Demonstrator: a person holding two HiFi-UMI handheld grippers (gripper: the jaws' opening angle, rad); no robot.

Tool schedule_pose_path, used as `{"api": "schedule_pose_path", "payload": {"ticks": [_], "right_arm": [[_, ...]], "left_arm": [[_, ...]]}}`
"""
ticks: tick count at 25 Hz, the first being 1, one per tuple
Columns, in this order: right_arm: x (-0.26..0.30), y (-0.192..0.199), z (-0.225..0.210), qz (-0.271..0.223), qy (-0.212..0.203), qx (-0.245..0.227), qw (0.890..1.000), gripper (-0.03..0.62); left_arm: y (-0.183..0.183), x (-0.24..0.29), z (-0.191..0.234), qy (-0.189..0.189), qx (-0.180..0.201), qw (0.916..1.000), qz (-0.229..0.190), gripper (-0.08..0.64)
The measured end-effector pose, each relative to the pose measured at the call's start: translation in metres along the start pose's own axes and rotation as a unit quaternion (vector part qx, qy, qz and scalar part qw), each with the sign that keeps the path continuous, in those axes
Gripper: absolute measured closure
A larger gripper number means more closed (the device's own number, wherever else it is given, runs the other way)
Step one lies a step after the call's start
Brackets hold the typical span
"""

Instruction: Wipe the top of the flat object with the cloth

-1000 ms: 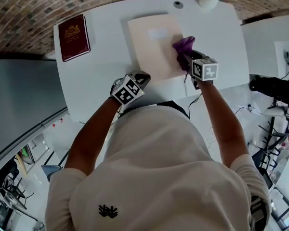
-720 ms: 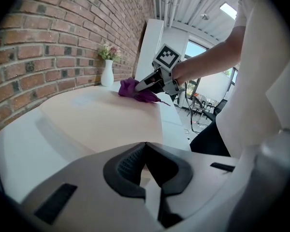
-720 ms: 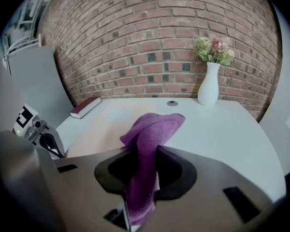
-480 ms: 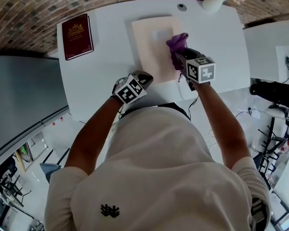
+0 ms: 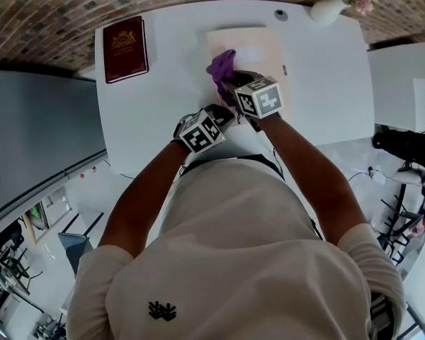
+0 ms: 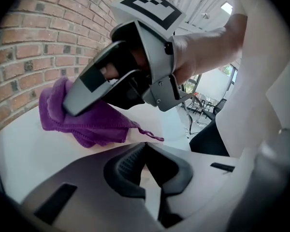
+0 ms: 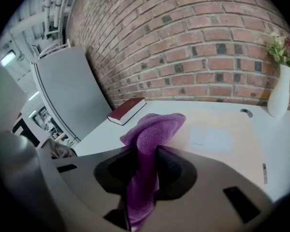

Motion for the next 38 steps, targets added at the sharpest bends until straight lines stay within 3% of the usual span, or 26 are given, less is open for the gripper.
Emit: {"api": "schedule_pose_path", "payload": {"ticks": [28, 33, 38], "right_arm": [[-0.107, 0.043, -0.138, -0.016, 0.128, 0.088, 0.988, 0.476], [-0.113, 0.037, -0.136, -0.017, 0.124, 0.094, 0.988, 0.476], [-0.093, 0.003, -0.099, -0.037, 0.073, 0.072, 0.994, 0.476]], "left_arm": [[-0.002, -0.001, 0.002, 0.001, -0.001, 1.0000, -0.002, 0.535], [0.000, 0.000, 0.001, 0.002, -0.005, 1.0000, -0.002, 0.535], [-0.001, -0.001, 0.000, 0.002, -0.001, 1.0000, 0.005, 0.535]]}}
Point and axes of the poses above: the fingertips, and each gripper's own axes: x forward along the fingers, z to its left, y out of its underside, the point moved 1 cm from there along -x, backward along the fingers, and after that the axes turned 11 degrees about -y, right-handed, at the moved point
